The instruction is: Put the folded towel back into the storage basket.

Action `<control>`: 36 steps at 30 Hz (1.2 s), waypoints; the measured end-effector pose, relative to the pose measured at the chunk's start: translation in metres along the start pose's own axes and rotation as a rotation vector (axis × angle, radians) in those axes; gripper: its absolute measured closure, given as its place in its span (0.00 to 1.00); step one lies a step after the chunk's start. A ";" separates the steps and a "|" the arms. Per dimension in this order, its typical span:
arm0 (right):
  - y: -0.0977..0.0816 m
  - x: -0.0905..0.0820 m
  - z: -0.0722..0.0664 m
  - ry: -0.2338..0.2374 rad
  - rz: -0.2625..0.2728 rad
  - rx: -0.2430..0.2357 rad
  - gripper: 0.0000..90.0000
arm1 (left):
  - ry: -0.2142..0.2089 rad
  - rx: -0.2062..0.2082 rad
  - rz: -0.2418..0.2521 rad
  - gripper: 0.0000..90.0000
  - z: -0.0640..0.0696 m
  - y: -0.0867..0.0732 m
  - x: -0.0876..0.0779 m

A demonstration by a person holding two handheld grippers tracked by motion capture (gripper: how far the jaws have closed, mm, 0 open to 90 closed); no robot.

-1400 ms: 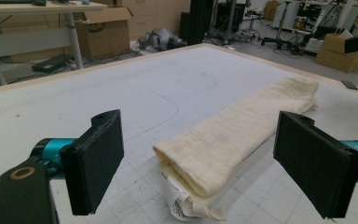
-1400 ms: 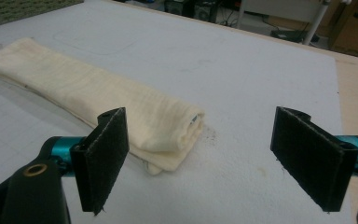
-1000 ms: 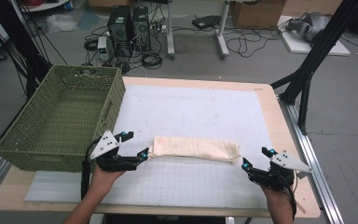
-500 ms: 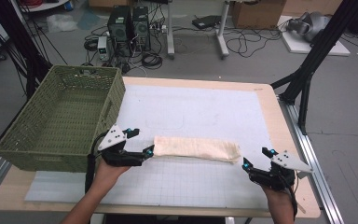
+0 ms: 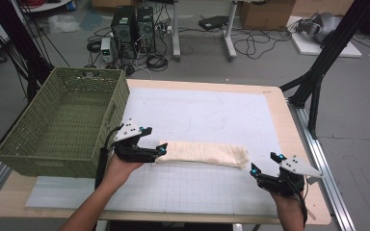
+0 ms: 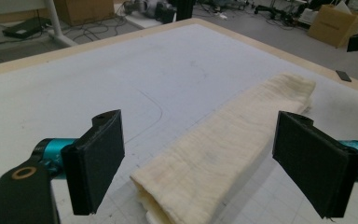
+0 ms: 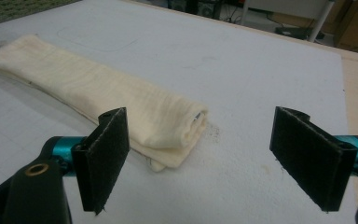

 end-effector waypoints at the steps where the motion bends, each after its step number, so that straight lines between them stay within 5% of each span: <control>1: 0.000 0.000 0.000 0.001 -0.001 -0.001 0.21 | 0.000 0.000 0.000 0.19 0.000 0.000 0.000; 17: -0.002 0.003 -0.002 0.009 -0.013 -0.009 0.21 | 0.046 -0.107 -0.184 0.24 -0.028 -0.037 0.034; 28: -0.003 0.004 -0.001 0.008 -0.021 -0.013 0.21 | 0.053 -0.101 -0.331 0.29 -0.029 -0.060 0.047; 36: -0.003 0.004 -0.001 0.009 -0.024 -0.013 0.21 | 0.072 -0.070 -0.349 0.35 -0.025 -0.063 0.050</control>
Point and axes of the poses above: each handheld gripper's, and its own axes: x roughly forward along the jaws, y roughly out of its top, z roughly to its right, the point moved 7 cm from there along x, roughly forward along the jaws, and after that the axes turned 10 degrees about -y, right-handed, at the moved point
